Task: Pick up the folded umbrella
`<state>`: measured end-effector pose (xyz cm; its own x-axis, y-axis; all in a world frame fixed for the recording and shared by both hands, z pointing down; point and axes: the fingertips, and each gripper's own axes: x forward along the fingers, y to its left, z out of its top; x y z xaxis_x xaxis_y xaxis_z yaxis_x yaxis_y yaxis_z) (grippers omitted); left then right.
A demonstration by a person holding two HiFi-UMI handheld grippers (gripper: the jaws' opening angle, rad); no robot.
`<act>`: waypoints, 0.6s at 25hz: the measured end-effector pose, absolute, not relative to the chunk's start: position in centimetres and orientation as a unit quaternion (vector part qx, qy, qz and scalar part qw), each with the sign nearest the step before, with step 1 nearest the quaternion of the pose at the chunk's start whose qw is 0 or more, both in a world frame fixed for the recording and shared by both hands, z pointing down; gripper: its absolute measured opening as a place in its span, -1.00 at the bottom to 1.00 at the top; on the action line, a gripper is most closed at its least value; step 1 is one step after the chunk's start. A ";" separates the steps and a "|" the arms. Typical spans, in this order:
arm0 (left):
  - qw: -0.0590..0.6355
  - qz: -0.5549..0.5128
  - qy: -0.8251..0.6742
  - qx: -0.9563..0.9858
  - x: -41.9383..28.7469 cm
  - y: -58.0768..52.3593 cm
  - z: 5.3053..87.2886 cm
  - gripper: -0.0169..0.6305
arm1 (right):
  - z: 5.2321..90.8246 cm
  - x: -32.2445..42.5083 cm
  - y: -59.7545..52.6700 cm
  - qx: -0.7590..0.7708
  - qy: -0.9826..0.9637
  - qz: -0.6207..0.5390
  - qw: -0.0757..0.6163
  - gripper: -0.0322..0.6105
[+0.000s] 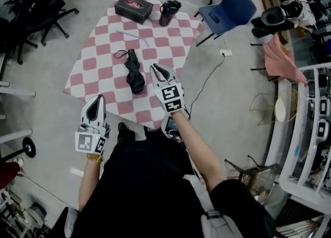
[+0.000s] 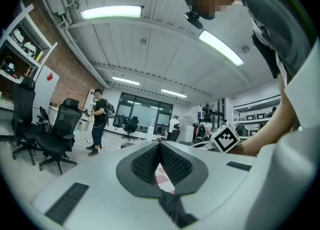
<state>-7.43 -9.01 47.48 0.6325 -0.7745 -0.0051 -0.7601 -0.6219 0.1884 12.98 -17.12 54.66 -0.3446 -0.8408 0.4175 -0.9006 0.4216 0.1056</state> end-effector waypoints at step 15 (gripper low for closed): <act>0.088 -0.023 -0.473 0.876 -11.5 -7.6 47.9 -0.92 | 63.8 9.0 -20.2 0.480 -0.820 0.157 0.270 -0.63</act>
